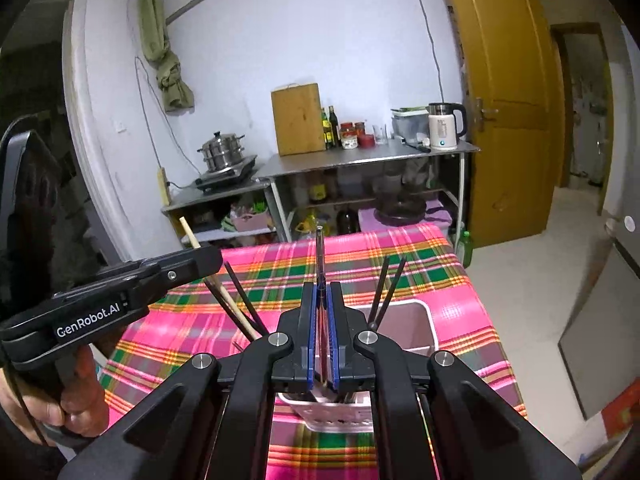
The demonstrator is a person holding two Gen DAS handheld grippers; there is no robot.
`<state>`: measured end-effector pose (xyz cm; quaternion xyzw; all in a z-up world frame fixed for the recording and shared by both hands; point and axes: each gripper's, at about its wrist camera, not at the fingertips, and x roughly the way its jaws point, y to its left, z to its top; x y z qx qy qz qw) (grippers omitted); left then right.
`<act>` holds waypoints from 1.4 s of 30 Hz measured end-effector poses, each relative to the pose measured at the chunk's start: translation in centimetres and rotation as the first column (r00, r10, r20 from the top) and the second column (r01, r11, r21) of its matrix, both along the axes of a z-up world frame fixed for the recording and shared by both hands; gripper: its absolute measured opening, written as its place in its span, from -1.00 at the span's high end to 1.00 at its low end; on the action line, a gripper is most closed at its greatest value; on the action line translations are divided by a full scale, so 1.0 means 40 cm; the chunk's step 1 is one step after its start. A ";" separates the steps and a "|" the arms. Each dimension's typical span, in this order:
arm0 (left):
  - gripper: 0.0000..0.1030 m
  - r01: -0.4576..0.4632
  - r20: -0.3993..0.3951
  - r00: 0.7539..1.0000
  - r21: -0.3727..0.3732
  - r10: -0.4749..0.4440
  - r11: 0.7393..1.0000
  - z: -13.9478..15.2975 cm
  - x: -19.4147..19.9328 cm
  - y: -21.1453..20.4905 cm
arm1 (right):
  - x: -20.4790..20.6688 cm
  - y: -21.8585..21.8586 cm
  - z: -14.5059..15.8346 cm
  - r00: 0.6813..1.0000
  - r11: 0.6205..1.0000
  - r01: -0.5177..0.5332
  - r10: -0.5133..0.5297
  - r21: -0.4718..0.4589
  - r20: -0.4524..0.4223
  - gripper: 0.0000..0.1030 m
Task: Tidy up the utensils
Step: 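Lower the left tool's wooden chopstick into the holder while the right tool lowers its chopstick in, then open both tools to release the chopsticks and pull back from the holder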
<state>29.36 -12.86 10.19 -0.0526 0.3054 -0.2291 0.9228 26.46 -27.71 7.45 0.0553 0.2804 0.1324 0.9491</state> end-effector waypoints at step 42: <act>0.81 -0.009 0.028 1.000 0.005 0.008 1.000 -0.035 -0.176 0.062 | -0.137 0.007 -0.034 1.000 0.999 0.001 -0.001 -0.054 -0.002 0.75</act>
